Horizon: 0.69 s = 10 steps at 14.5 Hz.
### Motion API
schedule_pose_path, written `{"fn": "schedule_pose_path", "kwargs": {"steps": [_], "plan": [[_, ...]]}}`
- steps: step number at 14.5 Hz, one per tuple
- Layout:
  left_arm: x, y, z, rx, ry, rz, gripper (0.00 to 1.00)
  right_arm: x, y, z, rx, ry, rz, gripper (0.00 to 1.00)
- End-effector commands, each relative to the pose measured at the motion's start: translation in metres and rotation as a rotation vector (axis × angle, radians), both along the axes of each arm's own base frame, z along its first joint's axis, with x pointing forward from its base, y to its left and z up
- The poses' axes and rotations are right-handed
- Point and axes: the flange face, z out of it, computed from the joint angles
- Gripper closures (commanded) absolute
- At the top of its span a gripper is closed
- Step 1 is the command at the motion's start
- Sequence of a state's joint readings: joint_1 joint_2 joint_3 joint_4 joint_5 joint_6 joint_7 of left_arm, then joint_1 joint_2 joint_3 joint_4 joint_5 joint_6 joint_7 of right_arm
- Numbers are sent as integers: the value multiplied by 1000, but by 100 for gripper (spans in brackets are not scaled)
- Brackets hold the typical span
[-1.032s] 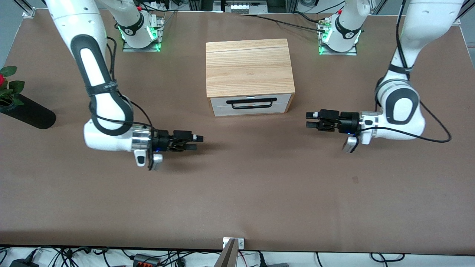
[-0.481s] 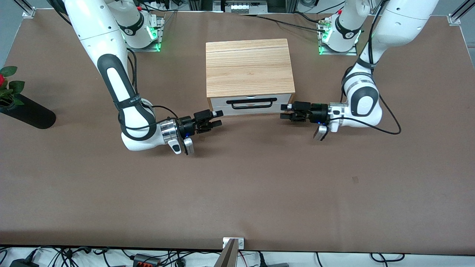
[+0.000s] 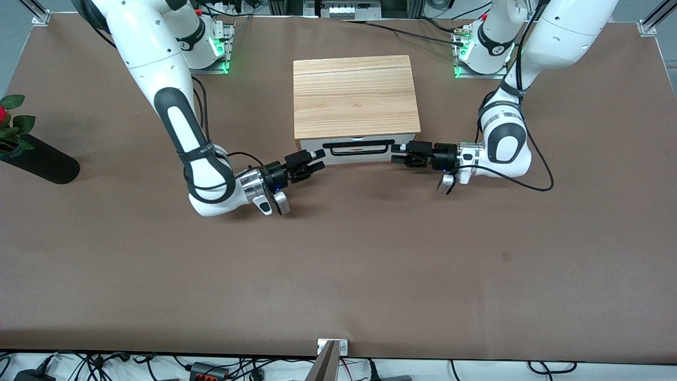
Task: Pull top drawer with both arms simultaneously
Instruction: 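Reach the left gripper and the right gripper to the black drawer handle, then close the left gripper and the right gripper on the handle ends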
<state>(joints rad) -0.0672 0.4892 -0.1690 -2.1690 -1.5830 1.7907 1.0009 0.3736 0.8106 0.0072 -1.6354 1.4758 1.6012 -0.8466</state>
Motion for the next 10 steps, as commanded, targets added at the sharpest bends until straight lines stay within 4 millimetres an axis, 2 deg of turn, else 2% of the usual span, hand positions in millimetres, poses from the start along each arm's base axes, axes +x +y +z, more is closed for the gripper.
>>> {"fn": "schedule_pose_path", "kwargs": {"steps": [1,2,3,4,5,7,10], "plan": [[-7,-5,-10,-14,-25,11,29,5,7,-8,24,-8,-6,25],[-7,-6,-10,-14,-22,10,38,4,8,-7,27,-6,-2,26],[-9,-6,-13,-16,-16,9,46,3,8,-9,27,-2,-1,34],[-10,-6,-17,-18,-8,7,51,1,9,-14,27,8,2,40],[-10,-6,-17,-20,-8,7,54,2,11,-12,31,5,5,40],[-11,-7,-17,-23,-4,4,54,-2,20,-12,42,11,20,46],[-16,-14,-16,-32,3,-8,54,2,29,-9,60,1,30,49]]}}
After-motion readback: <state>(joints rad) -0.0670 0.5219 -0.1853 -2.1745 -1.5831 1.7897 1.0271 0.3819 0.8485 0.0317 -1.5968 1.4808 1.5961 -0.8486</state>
